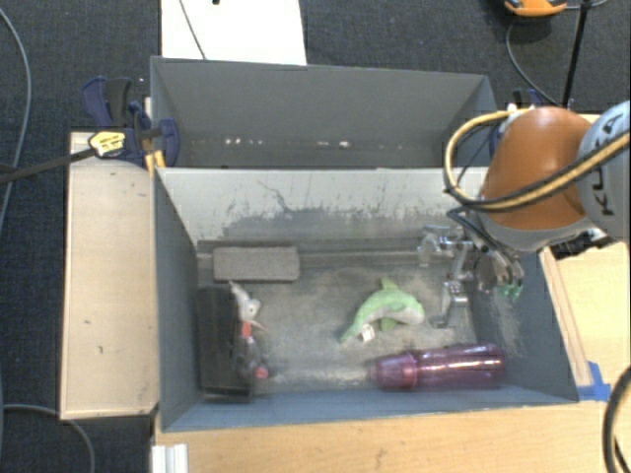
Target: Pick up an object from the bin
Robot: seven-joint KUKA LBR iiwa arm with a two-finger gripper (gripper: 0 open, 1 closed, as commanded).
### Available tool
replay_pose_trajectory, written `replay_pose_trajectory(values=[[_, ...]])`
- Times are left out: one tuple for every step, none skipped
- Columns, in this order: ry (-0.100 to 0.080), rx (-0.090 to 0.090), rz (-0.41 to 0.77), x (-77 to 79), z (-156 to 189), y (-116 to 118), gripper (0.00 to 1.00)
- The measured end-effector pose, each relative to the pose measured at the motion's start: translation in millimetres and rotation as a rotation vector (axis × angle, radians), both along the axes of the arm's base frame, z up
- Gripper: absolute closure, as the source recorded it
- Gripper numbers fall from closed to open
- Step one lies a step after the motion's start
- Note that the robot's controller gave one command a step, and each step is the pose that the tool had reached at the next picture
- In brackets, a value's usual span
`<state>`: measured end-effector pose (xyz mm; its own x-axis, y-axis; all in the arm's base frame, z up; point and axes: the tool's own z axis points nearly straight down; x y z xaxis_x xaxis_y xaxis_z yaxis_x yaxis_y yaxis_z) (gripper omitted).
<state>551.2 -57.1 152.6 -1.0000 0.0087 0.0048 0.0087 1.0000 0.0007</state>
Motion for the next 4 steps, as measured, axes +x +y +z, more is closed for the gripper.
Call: replay_pose_trajectory(values=[[-0.008,-0.001,0.001,1.5,4.6,0.0,0.00],[-0.014,-0.002,0.055,17.3,-36.1,25.1,0.00],[-0.010,-0.001,0.120,20.0,-81.7,35.1,1.00],[-0.010,-0.001,0.120,20.0,-81.7,35.1,1.00]])
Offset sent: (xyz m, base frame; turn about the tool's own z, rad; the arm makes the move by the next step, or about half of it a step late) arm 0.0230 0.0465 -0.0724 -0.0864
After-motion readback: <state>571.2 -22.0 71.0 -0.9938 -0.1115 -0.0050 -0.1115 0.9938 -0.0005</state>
